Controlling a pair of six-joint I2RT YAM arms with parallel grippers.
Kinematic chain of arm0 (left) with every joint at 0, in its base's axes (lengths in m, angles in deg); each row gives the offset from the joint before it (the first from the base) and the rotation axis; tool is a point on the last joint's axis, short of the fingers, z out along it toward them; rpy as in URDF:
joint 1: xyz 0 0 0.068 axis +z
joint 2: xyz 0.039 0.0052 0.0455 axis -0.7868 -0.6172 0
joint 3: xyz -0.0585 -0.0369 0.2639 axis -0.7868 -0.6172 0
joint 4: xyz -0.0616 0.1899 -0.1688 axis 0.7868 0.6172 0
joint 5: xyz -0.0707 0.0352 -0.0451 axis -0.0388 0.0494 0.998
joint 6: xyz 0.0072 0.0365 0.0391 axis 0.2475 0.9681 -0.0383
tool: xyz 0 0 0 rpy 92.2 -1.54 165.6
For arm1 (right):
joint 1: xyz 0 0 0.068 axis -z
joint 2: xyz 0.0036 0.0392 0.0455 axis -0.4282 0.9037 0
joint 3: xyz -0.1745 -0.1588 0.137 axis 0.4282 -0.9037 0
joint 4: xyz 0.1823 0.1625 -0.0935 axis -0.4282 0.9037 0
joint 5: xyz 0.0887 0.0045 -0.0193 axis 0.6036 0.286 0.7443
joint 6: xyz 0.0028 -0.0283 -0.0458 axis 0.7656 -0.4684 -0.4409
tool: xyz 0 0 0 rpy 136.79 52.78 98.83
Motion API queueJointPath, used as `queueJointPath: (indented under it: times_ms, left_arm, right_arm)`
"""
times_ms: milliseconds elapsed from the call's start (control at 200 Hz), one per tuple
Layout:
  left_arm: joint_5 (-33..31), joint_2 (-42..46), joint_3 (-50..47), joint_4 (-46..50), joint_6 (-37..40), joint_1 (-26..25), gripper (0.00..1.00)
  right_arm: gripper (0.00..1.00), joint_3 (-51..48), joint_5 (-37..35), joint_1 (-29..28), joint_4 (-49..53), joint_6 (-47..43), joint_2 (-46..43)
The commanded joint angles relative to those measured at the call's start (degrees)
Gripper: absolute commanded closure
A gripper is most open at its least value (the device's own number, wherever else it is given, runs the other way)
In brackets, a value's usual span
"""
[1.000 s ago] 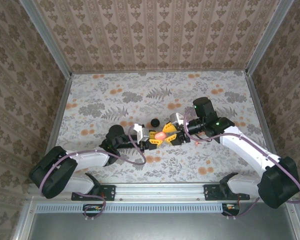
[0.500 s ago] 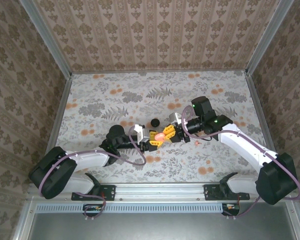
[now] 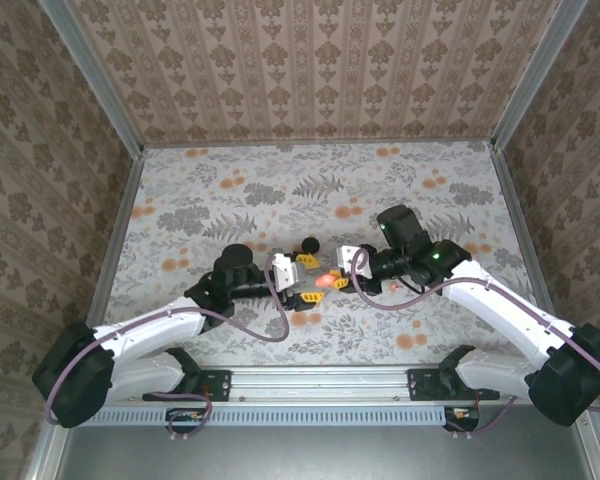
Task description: Insert wireless bluetooth earbuds into charging case
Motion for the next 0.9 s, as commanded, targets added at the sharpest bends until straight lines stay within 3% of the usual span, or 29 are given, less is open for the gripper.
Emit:
queueJointPath:
  times_ms: [0, 645, 895]
  left_arm:
    - [-3.47, 1.29, 2.19, 12.63, 7.33, -1.18, 0.35]
    - [-4.07, 1.0, 3.74, 14.15, 7.99, -2.92, 0.56]
    - [-3.32, 0.82, 4.0, 13.16, 7.78, -3.01, 0.75]
  right_arm:
    - [0.8, 0.17, -6.4, -2.17, 2.81, -2.64, 0.0]
    - [0.8, 0.56, -5.55, -5.5, 0.89, -2.99, 2.6]
    - [0.79, 0.07, -4.88, -5.55, -1.41, -0.74, 2.55]
